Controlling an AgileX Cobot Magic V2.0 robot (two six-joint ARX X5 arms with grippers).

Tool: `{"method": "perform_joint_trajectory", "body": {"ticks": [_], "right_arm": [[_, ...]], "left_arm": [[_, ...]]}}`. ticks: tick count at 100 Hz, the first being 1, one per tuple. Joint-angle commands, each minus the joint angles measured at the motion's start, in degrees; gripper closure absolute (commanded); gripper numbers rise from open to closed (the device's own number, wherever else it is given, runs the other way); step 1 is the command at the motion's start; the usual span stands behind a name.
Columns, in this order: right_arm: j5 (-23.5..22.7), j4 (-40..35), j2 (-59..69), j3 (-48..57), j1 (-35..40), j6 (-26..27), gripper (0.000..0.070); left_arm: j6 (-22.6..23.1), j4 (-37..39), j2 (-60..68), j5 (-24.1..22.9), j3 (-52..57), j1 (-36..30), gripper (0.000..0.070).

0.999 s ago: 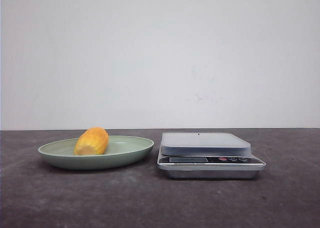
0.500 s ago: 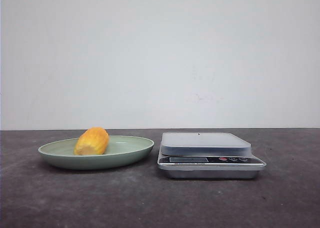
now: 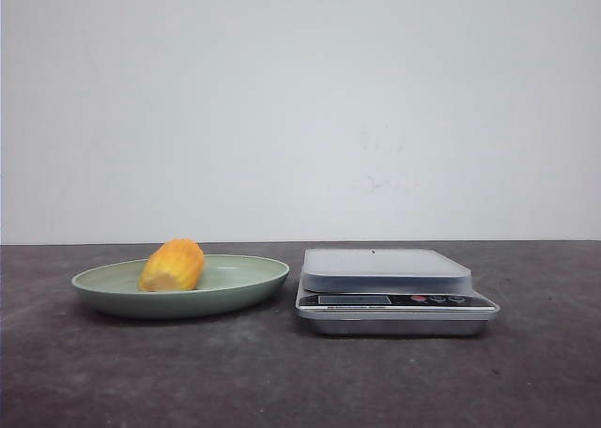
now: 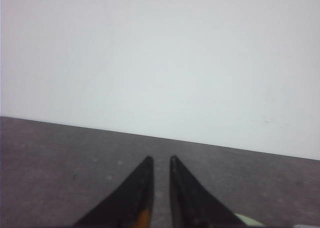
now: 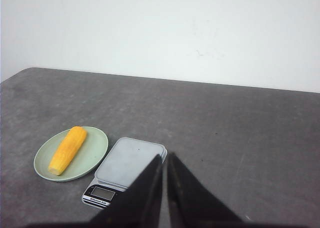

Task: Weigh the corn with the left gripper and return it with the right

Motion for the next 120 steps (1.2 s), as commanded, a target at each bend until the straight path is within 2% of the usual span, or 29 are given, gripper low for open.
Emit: {"method": "perform_joint_trajectory", "body": {"ticks": [1, 45, 63, 120], "right_arm": [[0.0, 0.5, 0.4, 0.9, 0.3, 0.7, 0.0689], [0.0, 0.5, 0.4, 0.9, 0.3, 0.7, 0.0688], [0.0, 0.5, 0.4, 0.9, 0.3, 0.7, 0.0688], [0.0, 0.5, 0.4, 0.9, 0.3, 0.7, 0.0689]], "left_arm": [[1.0, 1.1, -0.9, 0.3, -2.9, 0.5, 0.0683], [1.8, 0.8, -0.9, 0.7, -13.4, 1.8, 0.0683], [3.8, -5.5, -0.9, 1.1, -13.5, 1.8, 0.0683], [3.7, -5.2, -0.9, 1.1, -13.4, 1.9, 0.0683]]}}
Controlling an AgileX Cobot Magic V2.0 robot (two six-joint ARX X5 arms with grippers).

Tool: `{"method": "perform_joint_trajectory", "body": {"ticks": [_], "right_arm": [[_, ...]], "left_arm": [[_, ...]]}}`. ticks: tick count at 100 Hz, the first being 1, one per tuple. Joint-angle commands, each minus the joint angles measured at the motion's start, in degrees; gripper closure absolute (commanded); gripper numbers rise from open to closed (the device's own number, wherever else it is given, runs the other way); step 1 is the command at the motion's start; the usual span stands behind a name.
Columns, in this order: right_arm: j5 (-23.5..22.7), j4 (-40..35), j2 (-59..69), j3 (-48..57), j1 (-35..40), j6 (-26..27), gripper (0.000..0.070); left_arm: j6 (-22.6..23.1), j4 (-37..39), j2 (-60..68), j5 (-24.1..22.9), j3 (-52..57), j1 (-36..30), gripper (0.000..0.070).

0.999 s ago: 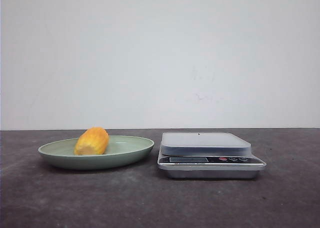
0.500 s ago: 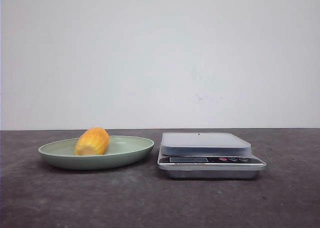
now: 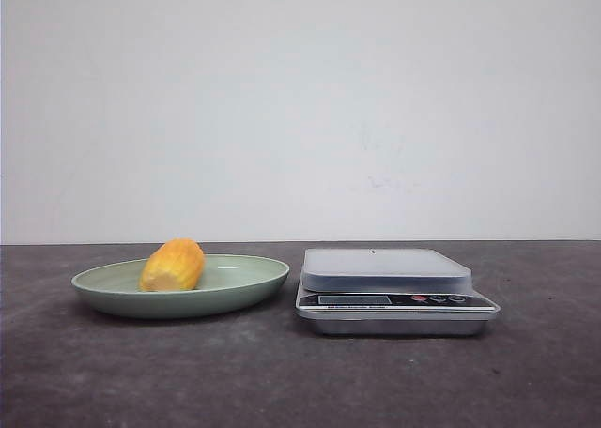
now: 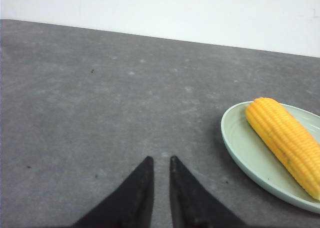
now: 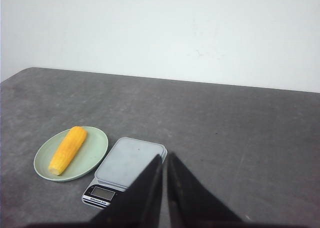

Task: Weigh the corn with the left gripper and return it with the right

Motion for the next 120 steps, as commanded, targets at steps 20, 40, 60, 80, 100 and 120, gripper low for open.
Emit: {"method": "perform_joint_trajectory", "body": {"ticks": [20, 40, 60, 80, 100, 120], "right_arm": [[0.0, 0.5, 0.4, 0.9, 0.3, 0.6, 0.0689], [0.0, 0.5, 0.4, 0.9, 0.3, 0.6, 0.0689], [0.5, 0.7, 0.0, 0.7, -4.5, -5.5, 0.0688], [-1.9, 11.6, -3.8, -8.0, -17.8, -10.6, 0.0689], [-13.8, 36.9, -12.7, -32.6, -28.3, -12.0, 0.0689], [-24.1, 52.0, -18.0, -55.9, -36.6, -11.3, 0.0689]], "left_arm": [[0.7, -0.2, -0.1, 0.2, -1.0, 0.1, 0.0683], [0.7, -0.2, -0.1, 0.2, -1.0, 0.1, 0.0683], [0.7, -0.2, -0.1, 0.2, -1.0, 0.1, 0.0683], [0.7, -0.2, -0.1, 0.2, -1.0, 0.1, 0.0683], [0.7, -0.2, -0.1, 0.2, -1.0, 0.1, 0.0683], [0.7, -0.2, -0.1, 0.2, -1.0, 0.1, 0.0683]]}}
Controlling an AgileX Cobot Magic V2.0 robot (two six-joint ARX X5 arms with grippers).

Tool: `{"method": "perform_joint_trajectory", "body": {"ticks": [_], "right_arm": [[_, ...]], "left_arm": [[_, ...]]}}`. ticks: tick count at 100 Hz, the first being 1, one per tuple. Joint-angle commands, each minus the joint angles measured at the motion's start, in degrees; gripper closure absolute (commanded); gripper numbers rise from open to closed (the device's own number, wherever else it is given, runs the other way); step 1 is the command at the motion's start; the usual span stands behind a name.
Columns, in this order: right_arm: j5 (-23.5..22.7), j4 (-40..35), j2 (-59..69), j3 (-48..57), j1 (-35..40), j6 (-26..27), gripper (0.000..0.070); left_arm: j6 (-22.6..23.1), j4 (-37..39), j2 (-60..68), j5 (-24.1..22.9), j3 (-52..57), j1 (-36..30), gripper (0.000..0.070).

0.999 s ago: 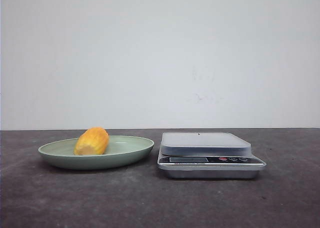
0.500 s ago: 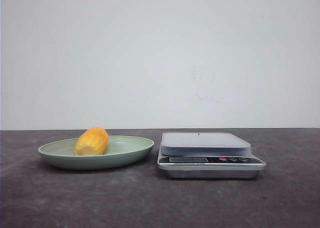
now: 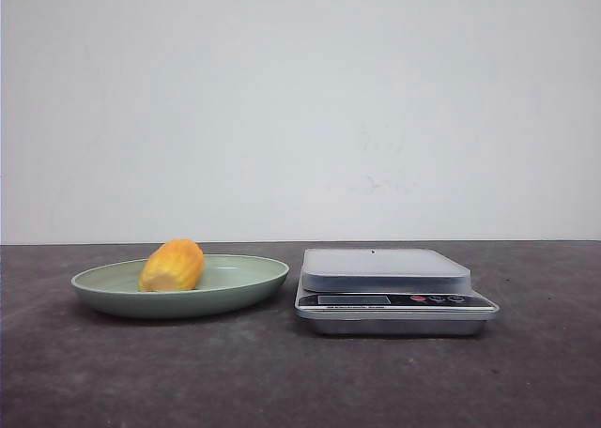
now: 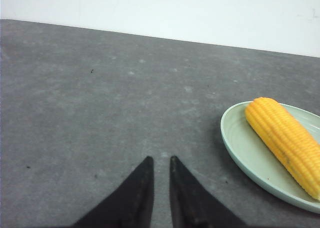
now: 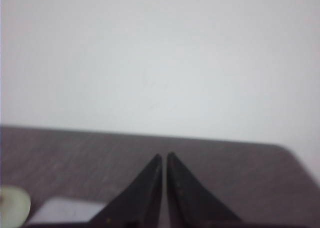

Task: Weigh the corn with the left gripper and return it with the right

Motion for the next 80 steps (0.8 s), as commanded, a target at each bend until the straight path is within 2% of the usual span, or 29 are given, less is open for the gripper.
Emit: {"method": "perform_joint_trajectory", "body": {"ticks": [1, 16, 29, 45, 80], "right_arm": [[-1.9, 3.3, -1.4, -7.5, -2.3, -0.2, 0.0689], [-1.4, 6.6, -4.8, -20.1, -5.4, 0.2, 0.0689], [0.3, 9.6, -7.1, -26.4, -6.1, 0.2, 0.0689], [0.4, 6.8, -7.1, -27.2, -6.3, 0.2, 0.0689], [0.5, 8.2, -7.1, -27.2, -6.3, -0.2, 0.0688]], "left_arm": [[0.7, -0.2, -0.1, 0.2, -1.0, 0.1, 0.0683], [0.7, -0.2, -0.1, 0.2, -1.0, 0.1, 0.0683], [0.7, -0.2, -0.1, 0.2, -1.0, 0.1, 0.0683], [0.7, -0.2, -0.1, 0.2, -1.0, 0.1, 0.0683], [0.7, -0.2, -0.1, 0.2, -1.0, 0.1, 0.0683]]}}
